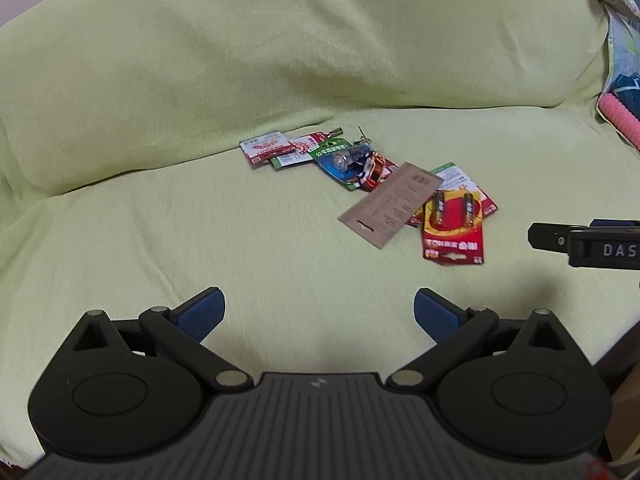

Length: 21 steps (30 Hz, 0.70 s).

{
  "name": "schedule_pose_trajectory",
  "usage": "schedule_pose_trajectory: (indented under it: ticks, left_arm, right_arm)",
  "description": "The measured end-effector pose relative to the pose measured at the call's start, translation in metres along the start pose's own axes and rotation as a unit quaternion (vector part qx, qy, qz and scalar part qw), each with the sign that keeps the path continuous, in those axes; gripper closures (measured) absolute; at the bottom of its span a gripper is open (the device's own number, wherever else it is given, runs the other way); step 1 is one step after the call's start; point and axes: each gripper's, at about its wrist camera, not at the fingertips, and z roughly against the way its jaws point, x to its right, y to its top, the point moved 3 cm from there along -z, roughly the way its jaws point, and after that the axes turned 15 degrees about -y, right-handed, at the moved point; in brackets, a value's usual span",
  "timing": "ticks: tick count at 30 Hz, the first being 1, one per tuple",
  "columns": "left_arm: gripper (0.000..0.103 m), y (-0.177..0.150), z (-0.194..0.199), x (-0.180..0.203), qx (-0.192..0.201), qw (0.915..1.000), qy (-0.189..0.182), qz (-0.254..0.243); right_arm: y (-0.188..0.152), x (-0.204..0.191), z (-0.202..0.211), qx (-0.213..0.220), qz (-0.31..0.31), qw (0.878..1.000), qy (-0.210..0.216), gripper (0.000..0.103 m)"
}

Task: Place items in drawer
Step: 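Move the right tool toward the pile of packaged items on the sofa, then close the right tool on the pink binder clip and lift it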

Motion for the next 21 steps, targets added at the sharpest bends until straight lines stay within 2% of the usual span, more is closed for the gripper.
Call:
schedule_pose_trajectory:
  ticks: [4, 8, 10, 14, 15, 21]
  left_arm:
    - [0.002, 0.011, -0.015, -0.009, 0.006, 1.0, 0.003, -0.008]
    - [0.002, 0.024, -0.032, -0.018, 0.006, 0.9999, 0.003, -0.013]
    - [0.002, 0.029, -0.041, -0.022, 0.008, 0.9998, 0.0, -0.017]
    - [0.002, 0.04, -0.058, -0.028, 0.011, 0.9995, -0.011, -0.026]
    - [0.002, 0.042, -0.063, -0.029, 0.01, 0.9995, -0.013, -0.028]
    - [0.002, 0.056, -0.09, -0.041, 0.007, 0.9992, -0.026, -0.028]
  right_arm:
    - [0.015, -0.001, -0.018, -0.006, 0.014, 1.0, 0.01, 0.011]
    - [0.028, 0.0, -0.036, -0.001, 0.027, 0.999, 0.026, 0.013]
    - [0.034, -0.001, -0.046, 0.0, 0.034, 0.999, 0.038, 0.024]
    - [0.047, -0.004, -0.071, -0.005, 0.051, 0.997, 0.057, 0.036]
    - [0.05, -0.006, -0.077, -0.006, 0.055, 0.997, 0.062, 0.042]
    - [0.068, -0.018, -0.117, -0.001, 0.08, 0.994, 0.076, 0.06]
